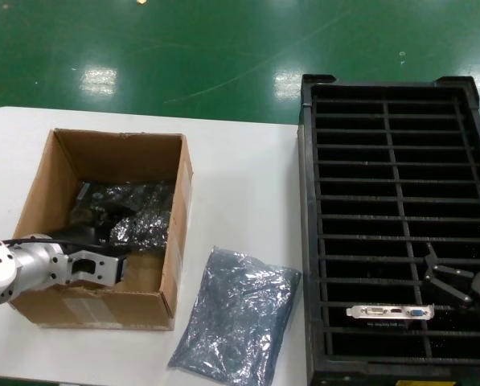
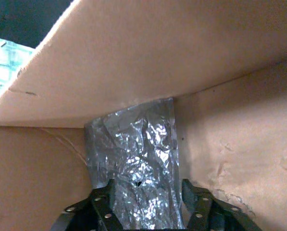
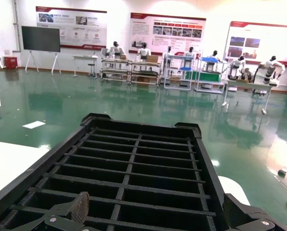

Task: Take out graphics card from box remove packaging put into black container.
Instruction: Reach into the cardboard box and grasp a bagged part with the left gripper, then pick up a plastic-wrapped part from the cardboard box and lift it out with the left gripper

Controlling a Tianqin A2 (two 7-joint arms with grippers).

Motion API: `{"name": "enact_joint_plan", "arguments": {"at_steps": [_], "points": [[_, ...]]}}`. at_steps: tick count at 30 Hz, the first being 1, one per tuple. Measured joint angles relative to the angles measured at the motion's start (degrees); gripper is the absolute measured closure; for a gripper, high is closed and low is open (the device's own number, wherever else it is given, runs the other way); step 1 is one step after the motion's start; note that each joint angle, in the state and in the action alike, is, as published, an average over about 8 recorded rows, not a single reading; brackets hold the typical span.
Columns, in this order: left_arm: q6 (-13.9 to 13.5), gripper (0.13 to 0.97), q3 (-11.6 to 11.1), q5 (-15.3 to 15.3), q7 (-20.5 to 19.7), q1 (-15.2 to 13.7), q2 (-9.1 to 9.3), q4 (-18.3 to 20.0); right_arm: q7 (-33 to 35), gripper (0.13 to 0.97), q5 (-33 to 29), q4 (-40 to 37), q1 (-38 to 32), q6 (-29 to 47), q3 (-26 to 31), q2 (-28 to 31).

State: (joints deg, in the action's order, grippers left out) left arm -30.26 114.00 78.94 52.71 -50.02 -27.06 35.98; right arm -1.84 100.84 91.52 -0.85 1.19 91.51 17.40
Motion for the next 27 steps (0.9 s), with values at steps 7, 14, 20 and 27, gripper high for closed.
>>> {"name": "enact_joint_plan", "arguments": {"at_steps": [7, 14, 20, 27], "points": [[1.32, 0.610, -0.92, 1.65, 3.41, -0.69, 0.94, -2.60, 0.00, 0.129, 0.00, 0.00, 0.00, 0.00, 0.00, 0.00], [1.70, 0.776, -1.61, 2.89, 5.24, -1.16, 1.46, -3.77, 0.00, 0.129, 0.00, 0.00, 0.00, 0.00, 0.00, 0.00], [1.68, 0.852, -1.63, 2.87, 4.29, -0.76, 0.71, -2.03, 0.00, 0.129, 0.00, 0.00, 0.00, 0.00, 0.00, 0.00], [1.75, 0.918, -1.67, 2.64, 2.27, 0.72, -0.83, 1.69, 0.00, 0.129, 0.00, 0.00, 0.00, 0.00, 0.00, 0.00]]}}
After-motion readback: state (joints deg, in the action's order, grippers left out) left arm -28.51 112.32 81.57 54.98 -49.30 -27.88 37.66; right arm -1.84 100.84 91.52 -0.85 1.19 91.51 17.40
